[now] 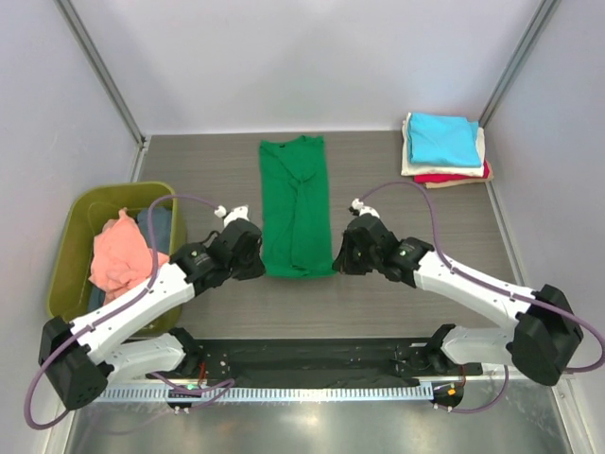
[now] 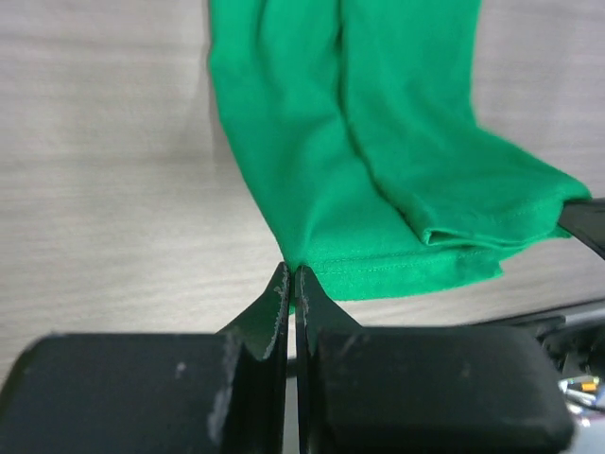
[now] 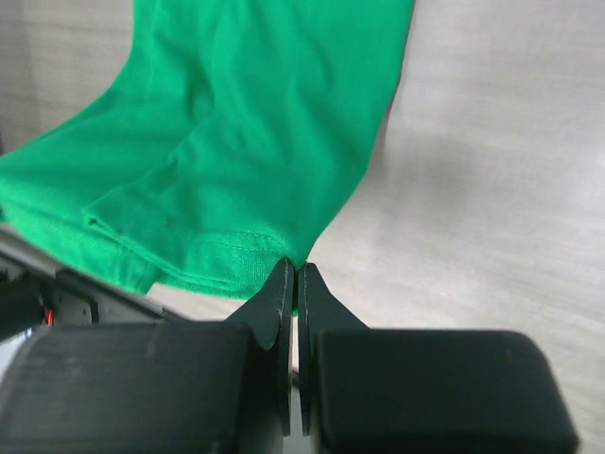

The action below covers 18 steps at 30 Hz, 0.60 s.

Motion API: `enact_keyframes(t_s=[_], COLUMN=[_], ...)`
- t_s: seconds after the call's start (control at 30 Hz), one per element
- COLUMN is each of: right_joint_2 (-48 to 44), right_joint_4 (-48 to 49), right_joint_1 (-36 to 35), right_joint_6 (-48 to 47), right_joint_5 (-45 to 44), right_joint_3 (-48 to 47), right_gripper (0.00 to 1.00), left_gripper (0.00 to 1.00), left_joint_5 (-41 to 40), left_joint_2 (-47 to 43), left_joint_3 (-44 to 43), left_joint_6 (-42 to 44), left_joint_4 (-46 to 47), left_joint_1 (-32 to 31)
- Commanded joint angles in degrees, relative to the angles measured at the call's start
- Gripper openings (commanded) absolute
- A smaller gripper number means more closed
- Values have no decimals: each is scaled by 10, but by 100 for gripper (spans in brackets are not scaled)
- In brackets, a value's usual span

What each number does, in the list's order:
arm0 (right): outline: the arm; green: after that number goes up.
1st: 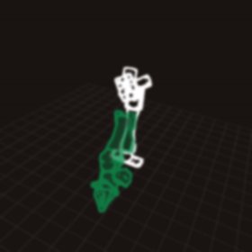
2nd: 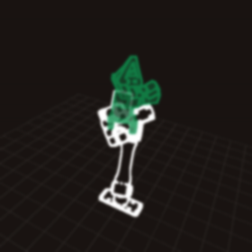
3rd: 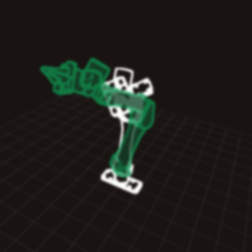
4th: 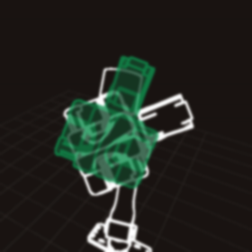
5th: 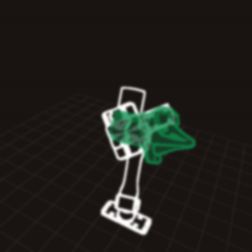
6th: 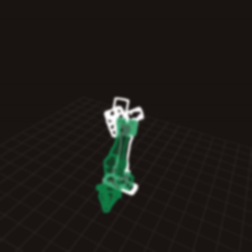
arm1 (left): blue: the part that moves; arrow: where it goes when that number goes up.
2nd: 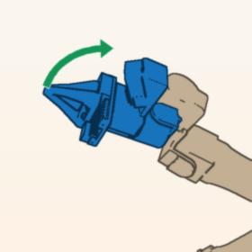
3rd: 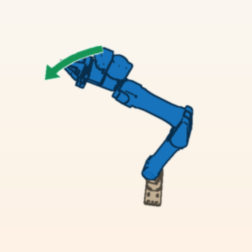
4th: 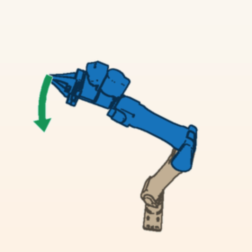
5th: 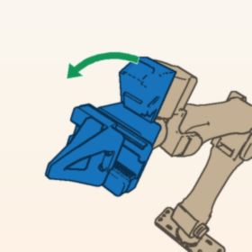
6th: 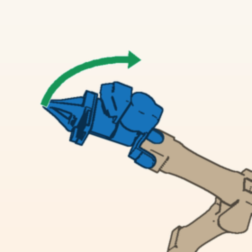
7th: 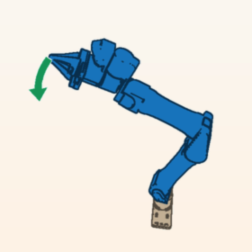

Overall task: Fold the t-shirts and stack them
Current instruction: Fold the tshirt

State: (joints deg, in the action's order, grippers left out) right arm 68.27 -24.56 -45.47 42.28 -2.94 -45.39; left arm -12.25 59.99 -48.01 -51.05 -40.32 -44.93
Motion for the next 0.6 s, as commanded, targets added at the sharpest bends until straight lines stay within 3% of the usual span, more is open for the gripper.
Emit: enact_keyframes(t_s=[0.0, 0.27, 0.57], right_joint_2=[33, 123, 248], right_joint_4=[-2, -2, 3], right_joint_1=[25, 102, 156], right_joint_6=[-48, -114, -143], right_joint_5=[-21, 10, 44], right_joint_3=[-53, -159, -276], right_gripper=[1, 1, 1], left_gripper=[0, 0, 0], left_joint_5=[-55, -24, 8], left_joint_2=[30, 113, 268], left_joint_3=[-52, -124, -248], left_joint_6=[46, 109, 123], left_joint_4=[-22, 13, 50], left_joint_1=[12, 102, 183])
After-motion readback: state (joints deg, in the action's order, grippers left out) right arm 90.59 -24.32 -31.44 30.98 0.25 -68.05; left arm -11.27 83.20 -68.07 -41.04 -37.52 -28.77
